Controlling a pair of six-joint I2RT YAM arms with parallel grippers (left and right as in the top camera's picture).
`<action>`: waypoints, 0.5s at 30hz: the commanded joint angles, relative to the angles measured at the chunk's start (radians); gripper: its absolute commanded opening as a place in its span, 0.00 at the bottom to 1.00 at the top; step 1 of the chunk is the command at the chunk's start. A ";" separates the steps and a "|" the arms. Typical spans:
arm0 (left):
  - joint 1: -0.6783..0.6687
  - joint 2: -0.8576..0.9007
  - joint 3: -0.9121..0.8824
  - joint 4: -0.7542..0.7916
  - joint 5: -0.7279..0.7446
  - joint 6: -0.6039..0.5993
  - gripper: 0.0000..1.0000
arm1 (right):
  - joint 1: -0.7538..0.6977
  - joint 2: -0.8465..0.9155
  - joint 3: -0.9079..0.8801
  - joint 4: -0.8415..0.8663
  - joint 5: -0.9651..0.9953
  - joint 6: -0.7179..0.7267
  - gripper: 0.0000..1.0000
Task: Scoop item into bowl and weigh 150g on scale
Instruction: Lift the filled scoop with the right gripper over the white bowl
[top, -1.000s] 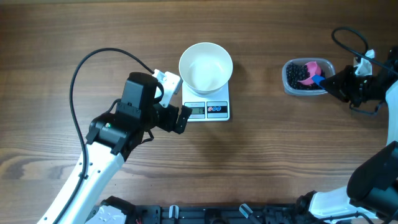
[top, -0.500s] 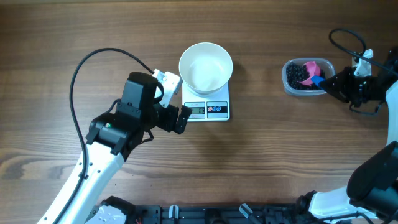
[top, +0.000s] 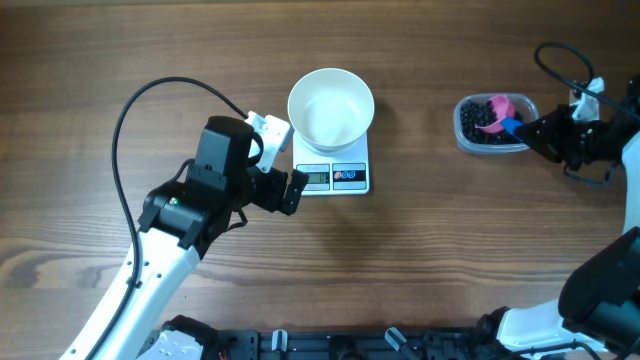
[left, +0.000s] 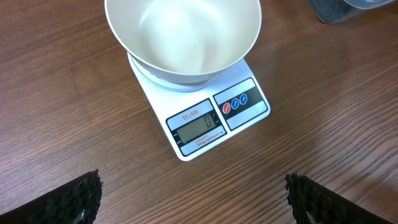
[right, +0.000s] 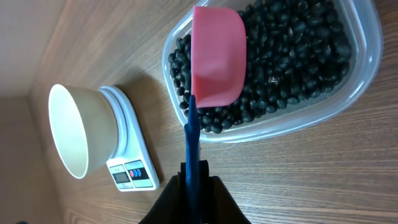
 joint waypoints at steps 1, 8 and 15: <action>-0.005 0.003 -0.006 0.003 0.016 0.001 1.00 | -0.044 0.016 -0.010 0.006 -0.049 0.035 0.04; -0.005 0.003 -0.006 0.003 0.016 0.001 1.00 | -0.107 0.016 -0.010 0.002 -0.193 0.031 0.04; -0.005 0.003 -0.006 0.003 0.016 0.002 1.00 | -0.117 0.016 -0.010 -0.010 -0.344 0.031 0.04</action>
